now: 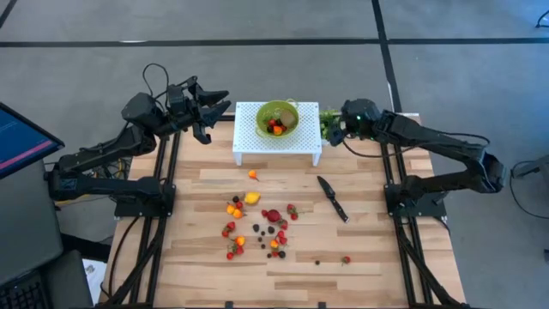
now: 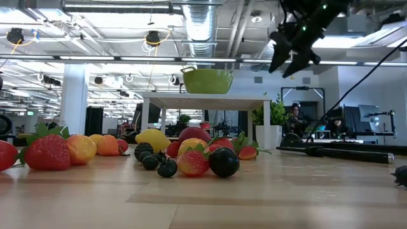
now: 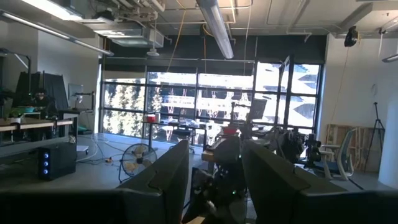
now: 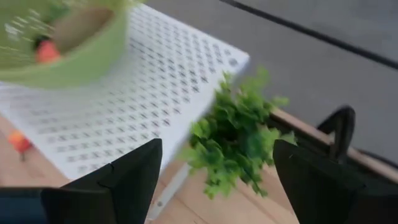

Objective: Pick & Place Fruit
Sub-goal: Put the red strawberry into the green strainer bowl

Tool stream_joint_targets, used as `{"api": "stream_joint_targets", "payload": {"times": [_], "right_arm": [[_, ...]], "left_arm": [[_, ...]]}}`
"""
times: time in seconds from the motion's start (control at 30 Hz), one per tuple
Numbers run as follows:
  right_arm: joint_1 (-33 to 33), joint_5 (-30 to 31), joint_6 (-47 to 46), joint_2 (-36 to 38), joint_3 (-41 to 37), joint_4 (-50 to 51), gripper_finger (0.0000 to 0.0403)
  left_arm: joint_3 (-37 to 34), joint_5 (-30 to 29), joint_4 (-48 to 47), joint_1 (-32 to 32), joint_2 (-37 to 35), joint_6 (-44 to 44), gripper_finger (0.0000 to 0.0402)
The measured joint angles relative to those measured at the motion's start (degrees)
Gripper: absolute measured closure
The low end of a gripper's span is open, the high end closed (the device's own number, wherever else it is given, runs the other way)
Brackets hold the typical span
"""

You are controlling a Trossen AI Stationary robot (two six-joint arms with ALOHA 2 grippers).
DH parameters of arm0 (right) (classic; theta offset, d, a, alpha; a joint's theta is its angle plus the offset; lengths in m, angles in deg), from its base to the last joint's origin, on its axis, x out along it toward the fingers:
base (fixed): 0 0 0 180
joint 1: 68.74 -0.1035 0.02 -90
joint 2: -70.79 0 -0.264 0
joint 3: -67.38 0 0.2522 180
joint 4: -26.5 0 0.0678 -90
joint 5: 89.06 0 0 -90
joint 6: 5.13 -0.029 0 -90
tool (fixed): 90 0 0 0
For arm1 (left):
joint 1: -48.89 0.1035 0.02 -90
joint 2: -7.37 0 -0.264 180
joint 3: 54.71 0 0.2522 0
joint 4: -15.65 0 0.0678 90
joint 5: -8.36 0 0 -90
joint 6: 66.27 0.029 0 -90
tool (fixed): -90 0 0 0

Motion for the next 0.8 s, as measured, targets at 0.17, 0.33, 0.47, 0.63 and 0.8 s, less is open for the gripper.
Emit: {"api": "stream_joint_targets", "payload": {"times": [0.17,0.33,0.47,0.63,0.8], "right_arm": [[3.88,0.21,-3.17,-0.61,-2.80,-0.70,0.0101],[7.27,-0.92,-5.16,-0.48,-4.69,-4.58,0.0101],[9.17,-4.67,-6.16,-0.50,-6.90,-9.12,0.0101],[11.05,-5.20,-7.68,-1.70,-8.92,-10.94,0.0101],[10.90,-7.07,-7.68,-5.55,-9.95,-17.52,0.0101]], "left_arm": [[-0.01,-0.01,-0.02,0.02,-0.01,0.00,0.0259],[0.00,-0.02,-0.02,0.02,0.00,0.00,0.0259],[-0.02,-0.02,-0.02,0.02,-0.02,0.00,0.0259],[-0.02,0.00,0.00,0.01,0.00,0.00,0.0259],[-0.02,-0.01,0.00,0.01,-0.01,0.00,0.0259]]}}
